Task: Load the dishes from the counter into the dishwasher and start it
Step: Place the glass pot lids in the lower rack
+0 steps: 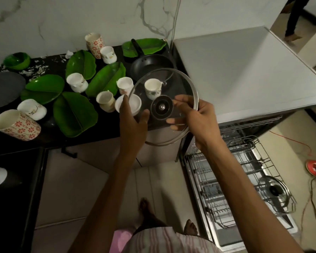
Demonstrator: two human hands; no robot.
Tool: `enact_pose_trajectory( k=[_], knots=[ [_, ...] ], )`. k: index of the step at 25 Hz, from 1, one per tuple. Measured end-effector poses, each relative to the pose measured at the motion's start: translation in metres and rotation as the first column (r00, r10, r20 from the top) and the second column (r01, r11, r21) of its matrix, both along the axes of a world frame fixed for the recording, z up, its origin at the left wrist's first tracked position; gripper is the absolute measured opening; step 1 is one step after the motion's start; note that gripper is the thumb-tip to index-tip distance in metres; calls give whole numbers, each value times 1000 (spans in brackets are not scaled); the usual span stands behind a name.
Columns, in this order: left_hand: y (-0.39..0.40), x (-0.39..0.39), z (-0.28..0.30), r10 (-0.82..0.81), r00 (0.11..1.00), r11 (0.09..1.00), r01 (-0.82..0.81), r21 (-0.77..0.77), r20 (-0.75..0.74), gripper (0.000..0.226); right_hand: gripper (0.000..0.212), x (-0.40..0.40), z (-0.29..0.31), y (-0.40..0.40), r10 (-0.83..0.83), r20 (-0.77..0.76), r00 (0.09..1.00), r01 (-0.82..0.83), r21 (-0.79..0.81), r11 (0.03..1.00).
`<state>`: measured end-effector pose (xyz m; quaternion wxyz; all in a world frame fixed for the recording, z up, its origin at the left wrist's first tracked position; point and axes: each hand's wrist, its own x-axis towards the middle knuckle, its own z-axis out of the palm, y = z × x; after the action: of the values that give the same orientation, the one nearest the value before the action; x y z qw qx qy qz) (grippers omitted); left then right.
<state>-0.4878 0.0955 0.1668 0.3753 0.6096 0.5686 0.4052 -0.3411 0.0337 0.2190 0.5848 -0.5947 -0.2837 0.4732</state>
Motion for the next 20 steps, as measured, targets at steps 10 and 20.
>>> enact_pose_trajectory(
  k=[10,20],
  knots=[
    [-108,84,-16,-122,970,970,161,181,-210,59,16,76,-9,-90,-12,54,998,12,-14,1000],
    [-149,133,-19,-487,860,873,482,-70,-153,52,9,97,-30,-133,-212,155,965,219,-32,975]
  ],
)
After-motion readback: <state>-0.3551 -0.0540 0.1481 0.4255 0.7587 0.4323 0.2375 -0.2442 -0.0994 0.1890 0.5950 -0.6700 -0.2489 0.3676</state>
